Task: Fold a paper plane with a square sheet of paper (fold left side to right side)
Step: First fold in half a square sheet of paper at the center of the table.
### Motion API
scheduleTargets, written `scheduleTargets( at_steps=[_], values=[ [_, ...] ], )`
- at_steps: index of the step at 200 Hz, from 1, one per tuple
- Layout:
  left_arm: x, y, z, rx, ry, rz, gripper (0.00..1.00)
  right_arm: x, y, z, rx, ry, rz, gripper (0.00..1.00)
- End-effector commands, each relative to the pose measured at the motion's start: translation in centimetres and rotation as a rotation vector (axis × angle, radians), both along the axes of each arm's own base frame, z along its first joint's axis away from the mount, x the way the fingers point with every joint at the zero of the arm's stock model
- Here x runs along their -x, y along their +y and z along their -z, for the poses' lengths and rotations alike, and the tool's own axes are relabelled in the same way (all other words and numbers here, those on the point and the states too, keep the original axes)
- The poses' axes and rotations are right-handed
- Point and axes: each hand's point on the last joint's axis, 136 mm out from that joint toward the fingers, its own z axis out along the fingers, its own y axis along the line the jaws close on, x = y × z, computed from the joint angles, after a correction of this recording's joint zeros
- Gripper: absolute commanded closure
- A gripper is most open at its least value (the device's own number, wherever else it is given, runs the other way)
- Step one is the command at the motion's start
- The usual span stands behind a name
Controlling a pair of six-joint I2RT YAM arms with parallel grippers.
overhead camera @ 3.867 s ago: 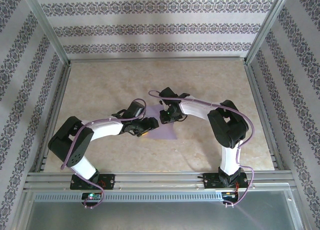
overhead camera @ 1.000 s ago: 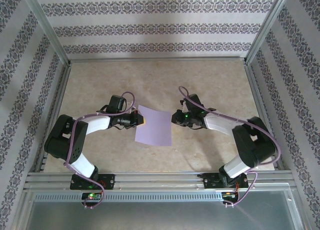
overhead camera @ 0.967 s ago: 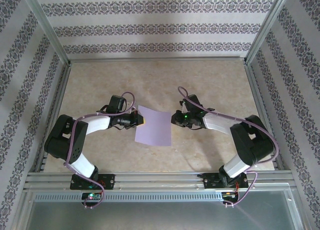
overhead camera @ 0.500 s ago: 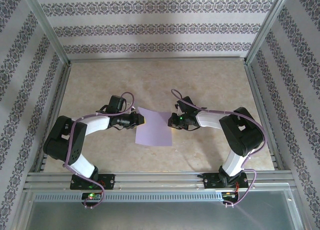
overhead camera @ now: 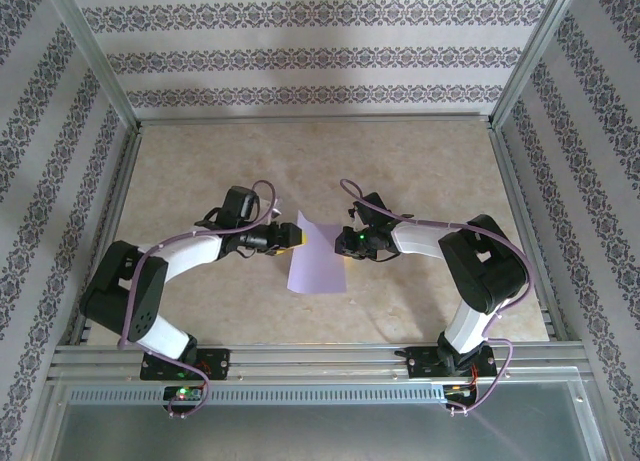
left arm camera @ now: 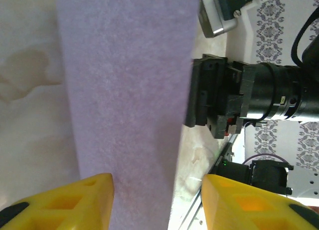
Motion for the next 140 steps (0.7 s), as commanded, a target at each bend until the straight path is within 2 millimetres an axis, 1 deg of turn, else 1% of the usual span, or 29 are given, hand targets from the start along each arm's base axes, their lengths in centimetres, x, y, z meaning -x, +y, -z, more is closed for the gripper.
scheduleTargets(
  at_steps=[1, 35, 65, 80, 94, 105, 124, 140],
  values=[
    [-0.9, -1.9, -1.0, 0.052, -0.034, 0.028, 0.50, 0.7, 0.0, 1.1, 0.020, 0.038, -0.008, 0.82],
    [-1.5, -2.9, -0.2, 0.062, -0.025, 0.027, 0.50, 0.4, 0.7, 0.6, -0.018, 0.026, -0.015, 0.82],
    [-1.5, -3.5, 1.0, 0.045, -0.009, 0.037, 0.54, 0.0, 1.1, -0.2, -0.037, 0.005, -0.019, 0.80],
    [-1.4, -3.7, 1.4, 0.031, -0.005, 0.037, 0.59, -0.3, 1.2, -0.7, -0.050, -0.015, -0.019, 0.76],
    [-1.4, -3.5, 2.1, 0.008, 0.001, 0.026, 0.66, -0.5, 1.4, -1.4, -0.065, -0.039, -0.017, 0.73],
    [-1.5, -3.4, 2.4, -0.007, 0.004, 0.018, 0.69, -0.8, 1.3, -2.0, -0.071, -0.058, -0.014, 0.71],
    [-1.5, -3.2, 3.1, -0.032, 0.010, 0.008, 0.73, -1.2, 0.9, -3.0, -0.075, -0.090, -0.002, 0.69],
    [-1.6, -3.1, 3.5, -0.048, 0.015, -0.002, 0.77, -1.6, 0.2, -4.0, -0.075, -0.119, 0.019, 0.67]
  ],
)
